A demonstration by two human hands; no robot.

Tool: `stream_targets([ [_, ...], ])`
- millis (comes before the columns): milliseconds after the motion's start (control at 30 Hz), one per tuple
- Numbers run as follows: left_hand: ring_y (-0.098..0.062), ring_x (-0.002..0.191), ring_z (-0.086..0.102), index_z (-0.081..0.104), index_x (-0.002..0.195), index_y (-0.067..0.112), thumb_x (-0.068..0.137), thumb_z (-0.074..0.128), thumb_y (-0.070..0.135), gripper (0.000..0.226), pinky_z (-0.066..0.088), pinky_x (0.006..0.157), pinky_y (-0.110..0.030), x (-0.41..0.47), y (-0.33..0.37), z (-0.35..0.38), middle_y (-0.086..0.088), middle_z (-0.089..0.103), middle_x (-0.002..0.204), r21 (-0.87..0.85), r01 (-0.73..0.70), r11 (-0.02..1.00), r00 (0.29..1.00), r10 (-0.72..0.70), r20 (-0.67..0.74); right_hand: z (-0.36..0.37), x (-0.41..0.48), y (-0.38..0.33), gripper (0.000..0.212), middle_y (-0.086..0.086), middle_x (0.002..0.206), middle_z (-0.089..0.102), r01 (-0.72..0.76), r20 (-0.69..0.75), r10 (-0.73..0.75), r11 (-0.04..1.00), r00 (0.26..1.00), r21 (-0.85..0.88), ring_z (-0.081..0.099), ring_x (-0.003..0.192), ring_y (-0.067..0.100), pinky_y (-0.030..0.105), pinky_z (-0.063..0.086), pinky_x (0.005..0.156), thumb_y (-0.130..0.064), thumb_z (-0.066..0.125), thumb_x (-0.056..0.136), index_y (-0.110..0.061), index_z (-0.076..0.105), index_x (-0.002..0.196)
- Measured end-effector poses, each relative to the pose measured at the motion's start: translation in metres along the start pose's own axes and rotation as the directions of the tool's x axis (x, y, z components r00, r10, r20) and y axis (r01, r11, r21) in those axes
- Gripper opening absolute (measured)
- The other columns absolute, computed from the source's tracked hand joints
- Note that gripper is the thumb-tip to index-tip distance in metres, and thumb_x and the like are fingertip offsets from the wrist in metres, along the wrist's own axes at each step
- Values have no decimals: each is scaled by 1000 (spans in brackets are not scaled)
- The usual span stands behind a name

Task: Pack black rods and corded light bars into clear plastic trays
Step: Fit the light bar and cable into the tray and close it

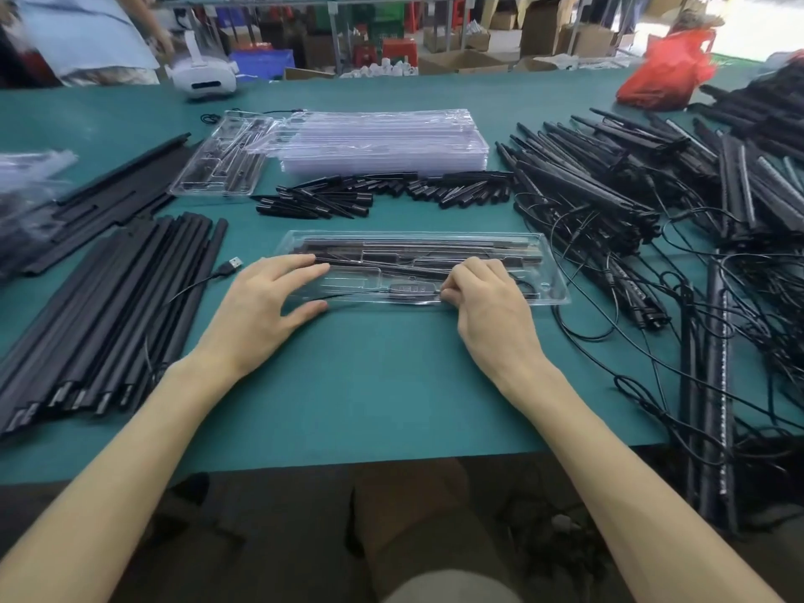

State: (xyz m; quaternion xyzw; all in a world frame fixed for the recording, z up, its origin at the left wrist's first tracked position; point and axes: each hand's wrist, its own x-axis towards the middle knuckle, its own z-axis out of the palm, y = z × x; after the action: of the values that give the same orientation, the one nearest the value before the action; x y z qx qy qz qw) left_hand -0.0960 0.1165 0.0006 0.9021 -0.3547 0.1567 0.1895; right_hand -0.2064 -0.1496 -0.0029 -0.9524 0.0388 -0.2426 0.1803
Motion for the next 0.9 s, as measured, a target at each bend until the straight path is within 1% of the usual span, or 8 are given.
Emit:
stream_targets([
  [67, -27, 131, 51, 65, 133, 19, 88, 75, 27, 46, 31, 118, -45, -3, -10, -4, -6, 59, 139, -47, 78, 996, 997, -79, -14, 0, 0, -1, 14, 2, 96, 61, 1, -5, -1, 1000, 1000, -4, 50, 99, 24, 38, 44, 85, -8, 54, 101, -7, 60, 89],
  [167, -23, 137, 42, 66, 132, 21, 88, 76, 21, 45, 22, 118, -27, -7, -17, -9, -5, 56, 140, -161, 196, 967, 980, -197, 11, -1, -1, -3, 13, 3, 96, 62, 11, -14, -11, 999, 1000, -31, 49, 98, 24, 38, 44, 84, -7, 54, 101, -6, 60, 89],
  [267, -18, 130, 51, 68, 130, 17, 89, 73, 10, 42, 29, 116, -23, -10, -21, -12, -1, 60, 136, -198, 194, 961, 981, -192, 28, -2, -3, -3, 12, 3, 96, 62, 5, -21, -6, 999, 1000, -43, 50, 98, 24, 38, 45, 83, -5, 55, 101, -6, 60, 90],
  [433, -14, 122, 58, 70, 124, 2, 87, 60, -21, 45, 33, 99, 2, -13, -25, -15, 3, 59, 133, -248, 161, 955, 987, -162, 15, -4, -3, -2, 11, 4, 96, 62, -29, -18, 28, 999, 999, -45, 49, 99, 24, 38, 45, 83, -2, 56, 99, -5, 61, 91],
  [500, -13, 124, 57, 68, 127, 4, 87, 52, -26, 52, 36, 100, 0, -13, -26, -15, 4, 57, 136, -222, 154, 963, 988, -151, 31, -4, -3, -2, 10, 4, 96, 63, -26, -17, 25, 998, 1000, -52, 49, 99, 24, 38, 45, 83, -2, 56, 99, -5, 62, 91],
  [600, -12, 125, 59, 67, 132, 18, 80, 42, -29, 74, 45, 109, -26, -13, -32, -20, 11, 57, 141, -103, 141, 985, 988, -134, 75, -4, -3, -3, 10, 4, 96, 62, -24, -17, 23, 998, 1000, -57, 49, 99, 24, 38, 46, 82, -2, 56, 100, -5, 62, 91],
  [667, -12, 129, 57, 67, 131, 27, 74, 39, -28, 84, 44, 112, -35, -11, -36, -25, 18, 58, 140, -9, 129, 992, 988, -127, 84, -4, -3, -2, 11, 4, 95, 62, -20, -20, 19, 998, 1000, -60, 49, 98, 24, 38, 45, 81, -2, 56, 99, -5, 62, 91],
  [900, -11, 128, 58, 69, 130, 27, 70, 38, -28, 87, 44, 112, -36, -14, -38, -20, 17, 60, 138, -21, 127, 992, 992, -127, 23, 2, -3, 4, 9, 4, 101, 63, 43, -47, -46, 998, 998, -52, 51, 102, 27, 40, 45, 86, -5, 58, 99, -7, 66, 103],
])
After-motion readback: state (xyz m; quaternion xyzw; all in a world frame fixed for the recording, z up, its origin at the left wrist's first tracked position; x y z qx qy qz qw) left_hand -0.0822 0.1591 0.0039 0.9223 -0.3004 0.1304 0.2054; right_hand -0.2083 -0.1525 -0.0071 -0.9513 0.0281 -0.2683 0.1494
